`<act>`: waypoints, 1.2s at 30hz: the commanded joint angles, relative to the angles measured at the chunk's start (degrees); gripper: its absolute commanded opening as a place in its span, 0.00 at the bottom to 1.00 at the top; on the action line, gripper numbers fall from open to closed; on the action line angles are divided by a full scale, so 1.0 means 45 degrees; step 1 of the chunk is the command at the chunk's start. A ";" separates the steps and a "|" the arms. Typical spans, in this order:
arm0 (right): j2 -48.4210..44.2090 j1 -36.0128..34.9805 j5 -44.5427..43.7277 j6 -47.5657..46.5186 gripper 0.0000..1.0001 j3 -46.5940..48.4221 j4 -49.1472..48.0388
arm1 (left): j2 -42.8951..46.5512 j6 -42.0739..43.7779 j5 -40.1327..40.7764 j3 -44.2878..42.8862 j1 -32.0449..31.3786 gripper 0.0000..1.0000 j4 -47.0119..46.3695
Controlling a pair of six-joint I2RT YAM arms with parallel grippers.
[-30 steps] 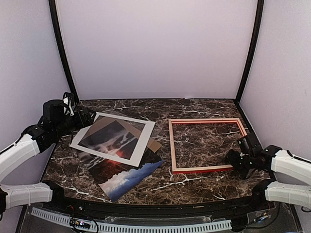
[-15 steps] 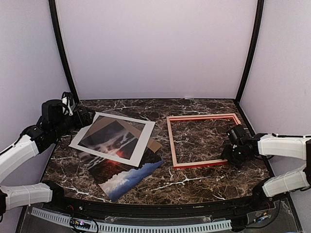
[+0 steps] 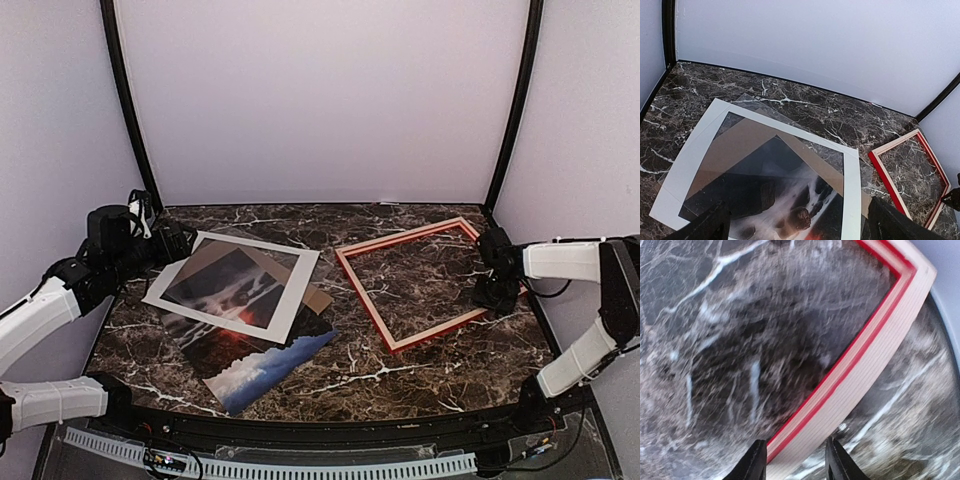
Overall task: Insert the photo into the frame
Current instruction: Adjust the frame body at the center of the board.
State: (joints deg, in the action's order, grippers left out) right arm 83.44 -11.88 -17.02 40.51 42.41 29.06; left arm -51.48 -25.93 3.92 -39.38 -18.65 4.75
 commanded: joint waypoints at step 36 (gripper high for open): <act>0.0044 0.1429 0.1464 -0.0635 0.81 -0.0443 -0.1082 | -0.0815 -0.0209 -0.0531 0.0034 -0.0093 0.99 -0.0834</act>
State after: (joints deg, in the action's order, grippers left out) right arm 82.43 -5.52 -11.68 36.16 40.97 27.64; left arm -55.64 -26.24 2.37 -39.38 -18.65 2.70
